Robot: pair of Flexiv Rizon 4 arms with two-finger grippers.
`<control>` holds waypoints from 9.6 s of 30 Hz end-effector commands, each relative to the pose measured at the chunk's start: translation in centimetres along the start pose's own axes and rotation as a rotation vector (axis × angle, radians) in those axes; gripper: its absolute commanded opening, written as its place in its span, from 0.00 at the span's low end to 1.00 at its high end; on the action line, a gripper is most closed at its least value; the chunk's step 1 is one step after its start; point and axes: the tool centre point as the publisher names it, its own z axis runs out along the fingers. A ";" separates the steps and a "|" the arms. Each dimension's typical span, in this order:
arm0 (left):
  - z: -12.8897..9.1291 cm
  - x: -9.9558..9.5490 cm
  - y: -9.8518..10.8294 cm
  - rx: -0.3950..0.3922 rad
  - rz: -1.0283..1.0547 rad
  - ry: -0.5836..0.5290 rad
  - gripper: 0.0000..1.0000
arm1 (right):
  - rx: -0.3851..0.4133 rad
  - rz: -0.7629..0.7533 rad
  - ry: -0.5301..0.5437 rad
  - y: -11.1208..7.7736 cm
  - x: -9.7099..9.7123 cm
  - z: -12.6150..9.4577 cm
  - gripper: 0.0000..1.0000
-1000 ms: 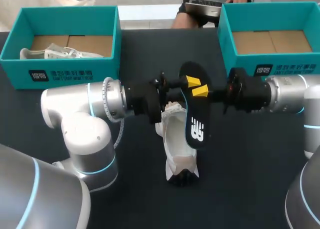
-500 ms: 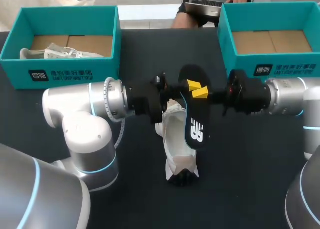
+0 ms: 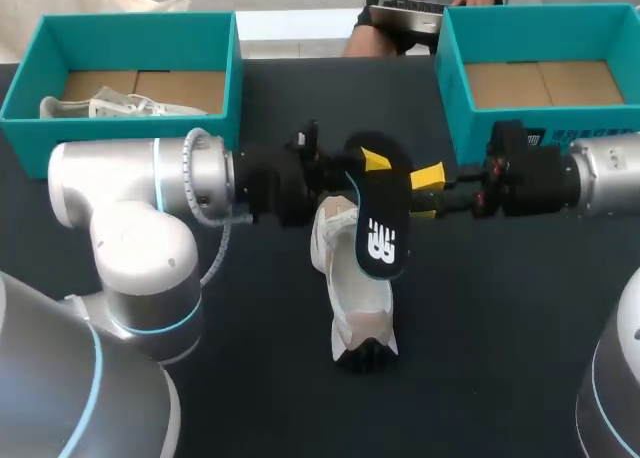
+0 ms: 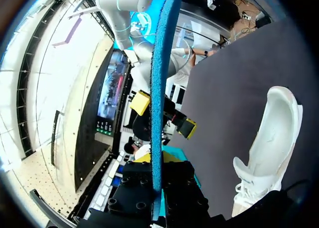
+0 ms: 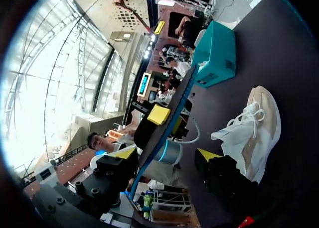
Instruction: Take the shoe out of the shoebox, open the shoe tongue, remove and reinsert the insole, then place the shoe into the shoebox
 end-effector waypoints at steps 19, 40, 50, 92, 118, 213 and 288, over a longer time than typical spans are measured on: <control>-4.6 -2.2 -1.8 0.101 -0.309 0.190 0.00 | 0.144 -0.427 -0.177 -0.9 3.6 -1.4 1.00; -4.6 -2.2 -1.8 0.101 -0.309 0.190 0.00 | 0.586 -0.939 -0.790 0.5 -1.3 -1.6 1.00; -4.7 -1.8 -2.3 0.109 -0.322 0.189 0.00 | 0.587 -1.022 -0.763 0.3 -2.0 -1.5 1.00; -6.9 7.4 -11.2 0.188 -0.520 0.080 0.00 | 0.769 -1.358 -0.469 -5.6 -13.7 0.8 1.00; -6.9 7.4 -11.2 0.188 -0.520 0.080 0.00 | 0.845 -1.379 -0.657 -4.5 -14.1 0.1 1.00; -1.7 16.1 -2.7 0.036 -0.527 0.006 0.44 | 0.849 -1.374 -0.654 -4.5 -14.1 0.1 1.00; -2.7 15.8 -5.6 0.055 -0.466 -0.007 0.00 | 0.849 -1.374 -0.654 -4.5 -14.1 0.1 1.00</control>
